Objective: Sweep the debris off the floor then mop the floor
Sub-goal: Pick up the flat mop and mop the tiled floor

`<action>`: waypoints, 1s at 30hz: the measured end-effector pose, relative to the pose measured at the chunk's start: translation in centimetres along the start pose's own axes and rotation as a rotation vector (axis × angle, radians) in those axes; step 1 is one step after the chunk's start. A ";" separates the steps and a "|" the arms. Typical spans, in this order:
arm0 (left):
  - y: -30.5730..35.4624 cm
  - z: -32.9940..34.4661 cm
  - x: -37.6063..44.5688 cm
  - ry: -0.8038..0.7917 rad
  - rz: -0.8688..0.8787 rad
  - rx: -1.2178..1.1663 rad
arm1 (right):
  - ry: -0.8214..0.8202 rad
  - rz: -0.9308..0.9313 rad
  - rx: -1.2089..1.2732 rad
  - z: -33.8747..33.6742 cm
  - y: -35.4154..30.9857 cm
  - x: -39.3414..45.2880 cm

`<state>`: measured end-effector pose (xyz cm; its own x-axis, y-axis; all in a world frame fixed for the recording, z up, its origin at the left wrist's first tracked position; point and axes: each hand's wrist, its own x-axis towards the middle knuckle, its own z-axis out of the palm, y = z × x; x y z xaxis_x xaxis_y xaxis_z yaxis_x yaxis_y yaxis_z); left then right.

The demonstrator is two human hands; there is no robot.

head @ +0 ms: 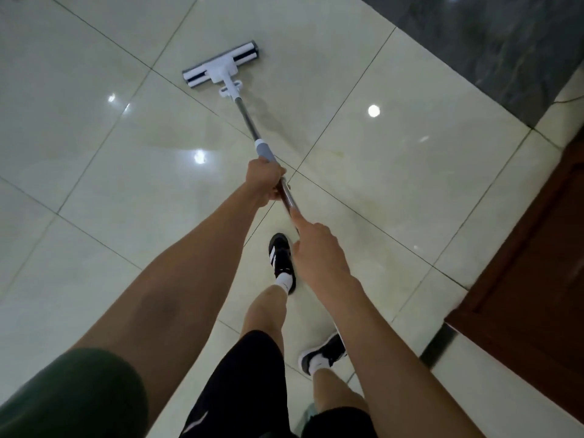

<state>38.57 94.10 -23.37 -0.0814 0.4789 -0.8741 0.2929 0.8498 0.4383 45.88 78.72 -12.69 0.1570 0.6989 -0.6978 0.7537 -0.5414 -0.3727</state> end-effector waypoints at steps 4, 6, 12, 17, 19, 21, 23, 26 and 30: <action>-2.6 -0.2 -1.1 0.011 0.022 0.063 | 0.014 0.040 0.054 2.7 0.5 -2.5; -4.4 -0.1 -1.9 0.004 0.028 0.102 | 0.022 0.058 0.085 4.2 1.1 -4.5; -14.7 2.8 -7.5 -0.078 0.033 0.235 | -0.025 0.150 0.211 9.9 6.5 -14.2; -25.5 5.7 -13.7 -0.166 0.017 0.311 | -0.011 0.245 0.292 16.3 11.7 -24.0; -28.7 6.4 -16.1 -0.215 0.003 0.328 | -0.011 0.285 0.315 18.2 13.1 -27.3; -31.0 6.4 -18.1 -0.248 -0.008 0.326 | -0.018 0.309 0.344 19.5 13.9 -30.0; -32.5 6.0 -19.6 -0.273 -0.016 0.320 | -0.027 0.310 0.366 20.3 14.0 -31.9; -33.3 5.3 -20.3 -0.273 -0.008 0.292 | 0.021 0.302 0.390 20.7 13.4 -32.8; -31.8 4.0 -19.0 -0.255 0.002 0.225 | 0.069 0.308 0.383 20.4 11.9 -31.3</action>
<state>34.64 57.08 -21.55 0.1519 0.3860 -0.9099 0.4978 0.7654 0.4078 36.93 40.88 -7.75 0.3870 0.5018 -0.7736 0.3789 -0.8514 -0.3627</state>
